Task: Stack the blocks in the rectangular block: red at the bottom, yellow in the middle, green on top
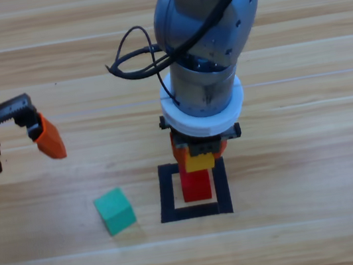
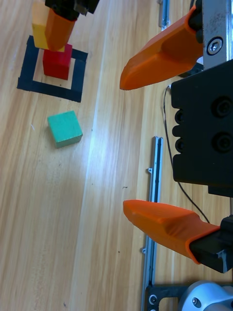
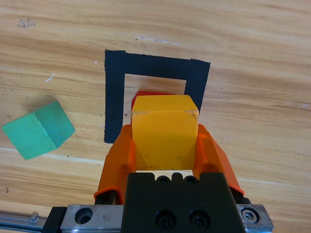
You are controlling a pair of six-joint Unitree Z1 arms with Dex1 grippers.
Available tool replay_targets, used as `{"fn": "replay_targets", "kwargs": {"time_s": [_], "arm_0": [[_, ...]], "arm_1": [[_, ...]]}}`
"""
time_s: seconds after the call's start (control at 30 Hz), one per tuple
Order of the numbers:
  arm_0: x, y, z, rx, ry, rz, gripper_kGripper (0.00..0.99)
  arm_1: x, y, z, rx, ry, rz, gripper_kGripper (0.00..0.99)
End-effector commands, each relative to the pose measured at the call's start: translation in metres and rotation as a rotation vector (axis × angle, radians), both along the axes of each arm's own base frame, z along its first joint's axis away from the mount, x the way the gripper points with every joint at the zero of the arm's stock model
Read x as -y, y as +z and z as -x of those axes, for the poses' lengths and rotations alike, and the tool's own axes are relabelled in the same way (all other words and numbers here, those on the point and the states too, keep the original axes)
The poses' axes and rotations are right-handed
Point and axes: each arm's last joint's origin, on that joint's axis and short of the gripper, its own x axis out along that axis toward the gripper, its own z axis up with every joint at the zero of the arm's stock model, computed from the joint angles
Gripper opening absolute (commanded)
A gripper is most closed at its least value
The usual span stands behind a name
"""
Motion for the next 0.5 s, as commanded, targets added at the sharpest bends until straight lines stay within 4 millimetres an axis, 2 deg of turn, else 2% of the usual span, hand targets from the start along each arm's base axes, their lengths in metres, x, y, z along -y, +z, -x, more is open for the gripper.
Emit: {"fn": "replay_targets", "kwargs": {"time_s": [0.03, 0.5], "arm_0": [[-0.0011, -0.006, 0.0066, -0.002, -0.037, -0.003, 0.963], [-0.0026, -0.0083, 0.0081, -0.005, -0.045, -0.002, 0.962]], "arm_1": [[-0.0138, -0.0311, 0.0096, -0.04, 0.031, 0.058, 0.084], [-0.0219, -0.0379, 0.0143, -0.049, 0.052, 0.059, 0.084]]}}
